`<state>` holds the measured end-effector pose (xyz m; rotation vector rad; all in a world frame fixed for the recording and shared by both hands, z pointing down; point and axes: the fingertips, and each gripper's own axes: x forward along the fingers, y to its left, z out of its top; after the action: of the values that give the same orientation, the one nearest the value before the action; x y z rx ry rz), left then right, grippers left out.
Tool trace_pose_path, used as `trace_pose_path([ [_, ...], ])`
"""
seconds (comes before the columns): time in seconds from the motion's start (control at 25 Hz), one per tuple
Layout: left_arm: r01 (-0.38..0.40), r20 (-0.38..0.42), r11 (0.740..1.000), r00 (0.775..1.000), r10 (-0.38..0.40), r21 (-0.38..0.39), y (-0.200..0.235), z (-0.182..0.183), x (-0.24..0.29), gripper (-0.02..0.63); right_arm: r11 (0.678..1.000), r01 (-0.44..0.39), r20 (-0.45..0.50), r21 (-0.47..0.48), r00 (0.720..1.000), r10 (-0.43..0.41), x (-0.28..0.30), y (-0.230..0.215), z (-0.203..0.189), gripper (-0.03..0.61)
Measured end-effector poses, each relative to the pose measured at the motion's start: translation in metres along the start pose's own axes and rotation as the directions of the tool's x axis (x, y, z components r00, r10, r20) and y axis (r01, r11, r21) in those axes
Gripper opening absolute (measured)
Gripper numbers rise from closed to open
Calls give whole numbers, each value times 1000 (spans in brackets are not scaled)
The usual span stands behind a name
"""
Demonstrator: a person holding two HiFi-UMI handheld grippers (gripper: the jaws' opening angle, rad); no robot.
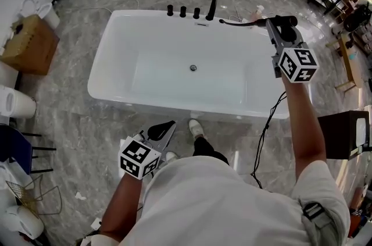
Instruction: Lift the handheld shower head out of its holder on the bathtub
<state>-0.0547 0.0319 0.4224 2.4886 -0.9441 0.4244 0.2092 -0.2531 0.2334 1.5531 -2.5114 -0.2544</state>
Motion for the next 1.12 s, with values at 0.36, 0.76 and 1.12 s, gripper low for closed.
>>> trace_pose_path([
  [0.36, 0, 14, 1000, 1000, 0, -20, -2, -11, -14, 8, 999, -21, 39, -25, 999, 22, -53, 30, 28, 146],
  [0.76, 2, 26, 1000, 1000, -2, -16, -9, -30, -28, 8, 999, -38, 53, -30, 998, 39, -109, 71, 30, 146],
  [1.12, 18, 30, 1000, 999, -18, -19, -10, -9, -29, 7, 999, -50, 42, -21, 998, 51, -125, 88, 45, 146],
])
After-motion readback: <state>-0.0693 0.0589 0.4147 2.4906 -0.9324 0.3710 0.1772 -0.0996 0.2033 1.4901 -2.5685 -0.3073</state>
